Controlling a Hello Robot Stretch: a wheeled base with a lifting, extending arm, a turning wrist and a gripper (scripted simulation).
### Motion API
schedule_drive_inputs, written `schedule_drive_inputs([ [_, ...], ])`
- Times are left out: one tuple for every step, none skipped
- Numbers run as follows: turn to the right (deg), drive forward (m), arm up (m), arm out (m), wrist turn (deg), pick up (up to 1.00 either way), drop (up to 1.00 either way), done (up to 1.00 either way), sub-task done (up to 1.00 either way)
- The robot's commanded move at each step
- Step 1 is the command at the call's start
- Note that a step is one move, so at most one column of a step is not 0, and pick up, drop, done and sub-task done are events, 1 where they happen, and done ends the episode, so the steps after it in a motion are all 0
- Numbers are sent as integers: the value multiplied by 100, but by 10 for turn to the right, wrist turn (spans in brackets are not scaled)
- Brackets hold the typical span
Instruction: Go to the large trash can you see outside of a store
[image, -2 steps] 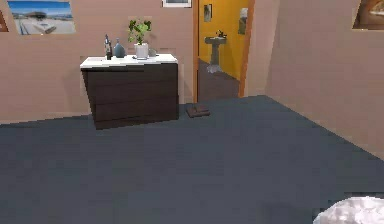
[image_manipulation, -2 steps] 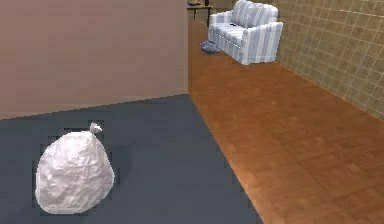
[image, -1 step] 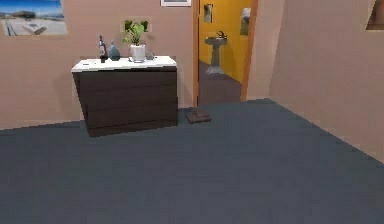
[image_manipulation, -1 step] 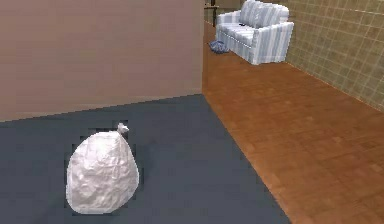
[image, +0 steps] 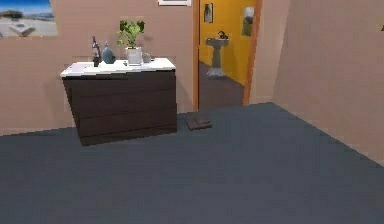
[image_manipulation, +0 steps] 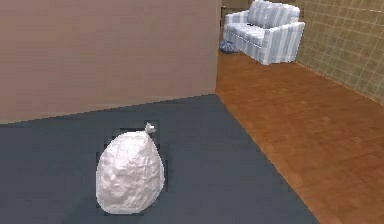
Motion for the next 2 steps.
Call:
schedule_drive_inputs([
  [90, 0, 0, 0, 0, 0, 0, 0, 0],
  [0, 100, 0, 0, 0, 0, 0, 0, 0],
])
